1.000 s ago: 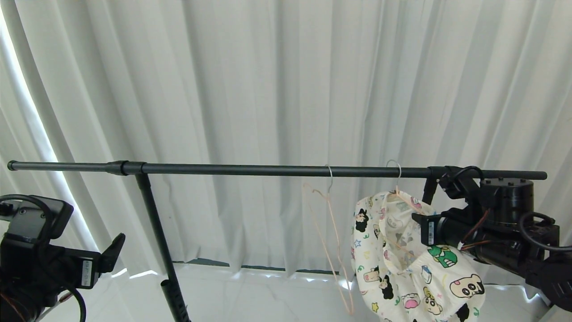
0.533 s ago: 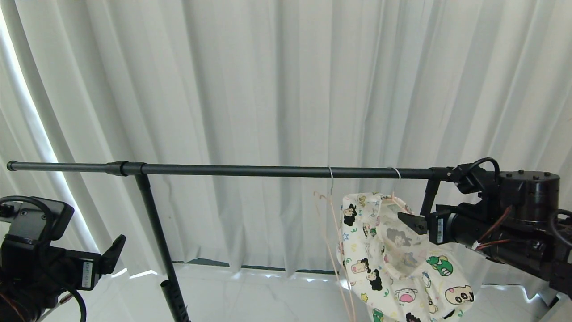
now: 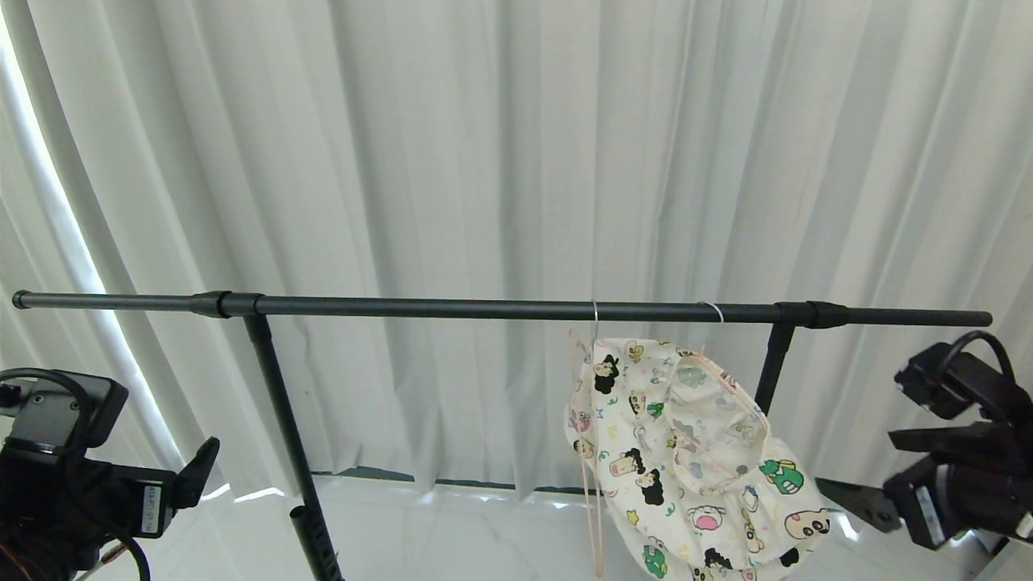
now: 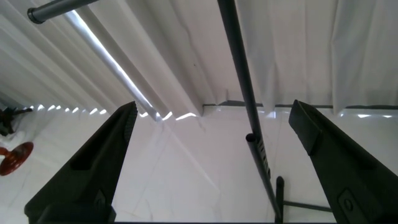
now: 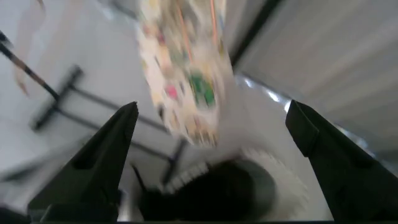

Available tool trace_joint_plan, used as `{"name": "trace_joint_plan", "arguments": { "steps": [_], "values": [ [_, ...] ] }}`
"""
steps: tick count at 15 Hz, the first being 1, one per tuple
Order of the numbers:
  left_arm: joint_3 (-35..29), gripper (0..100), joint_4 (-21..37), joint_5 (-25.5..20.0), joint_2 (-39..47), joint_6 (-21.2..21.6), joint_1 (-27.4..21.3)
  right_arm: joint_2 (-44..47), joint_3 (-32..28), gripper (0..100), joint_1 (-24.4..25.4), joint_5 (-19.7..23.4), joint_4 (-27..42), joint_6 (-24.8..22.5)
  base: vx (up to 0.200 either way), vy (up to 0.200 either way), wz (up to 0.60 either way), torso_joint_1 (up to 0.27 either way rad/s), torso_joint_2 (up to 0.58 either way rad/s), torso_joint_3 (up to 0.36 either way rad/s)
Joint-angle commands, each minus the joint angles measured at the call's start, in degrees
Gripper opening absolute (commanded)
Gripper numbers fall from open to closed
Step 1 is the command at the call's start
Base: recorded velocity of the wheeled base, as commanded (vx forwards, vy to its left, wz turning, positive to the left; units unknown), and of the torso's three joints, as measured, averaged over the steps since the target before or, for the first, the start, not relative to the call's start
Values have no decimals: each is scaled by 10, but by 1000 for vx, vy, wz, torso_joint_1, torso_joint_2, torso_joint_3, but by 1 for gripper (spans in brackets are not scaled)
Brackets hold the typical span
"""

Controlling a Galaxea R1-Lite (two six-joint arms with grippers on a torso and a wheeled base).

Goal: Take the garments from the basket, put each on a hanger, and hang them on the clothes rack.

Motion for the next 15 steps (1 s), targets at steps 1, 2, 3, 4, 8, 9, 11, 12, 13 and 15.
{"name": "trace_joint_plan", "arguments": {
  "steps": [1,2,3,4,8,9,11,12,13,15],
  "values": [
    [1,100,0,0,0,0,6,-76,7,100,-27,-27,40,-31,0,0,0,0,0,0],
    [7,100,0,0,0,0,11,-85,15,100,-35,-31,43,-39,0,0,0,0,0,0],
    [9,100,0,0,0,-1,11,-86,19,100,-40,-32,43,-39,0,0,0,0,0,0],
    [11,100,0,0,-3,0,11,-83,26,100,-57,-32,43,-39,0,0,0,0,0,0],
    [12,100,0,0,-7,0,15,-69,38,100,-128,-33,45,-42,-150,0,0,3,4,1],
    [13,100,0,0,-6,-1,15,-69,38,100,-132,-37,45,-45,-200,0,0,7,2,2],
    [12,100,0,-1,-5,-1,15,-69,38,100,-133,-52,45,-46,-200,0,0,10,5,-2],
    [11,100,0,-1,-6,0,15,-69,39,100,-133,-55,47,-46,-200,0,0,-7,2,17],
    [11,100,0,-1,-7,0,15,-69,39,100,-134,-55,47,-45,-200,0,0,2,2,7],
    [11,100,0,-1,-15,0,15,-69,38,100,-134,-55,46,-45,-200,0,0,2,0,2]
  ]
}}
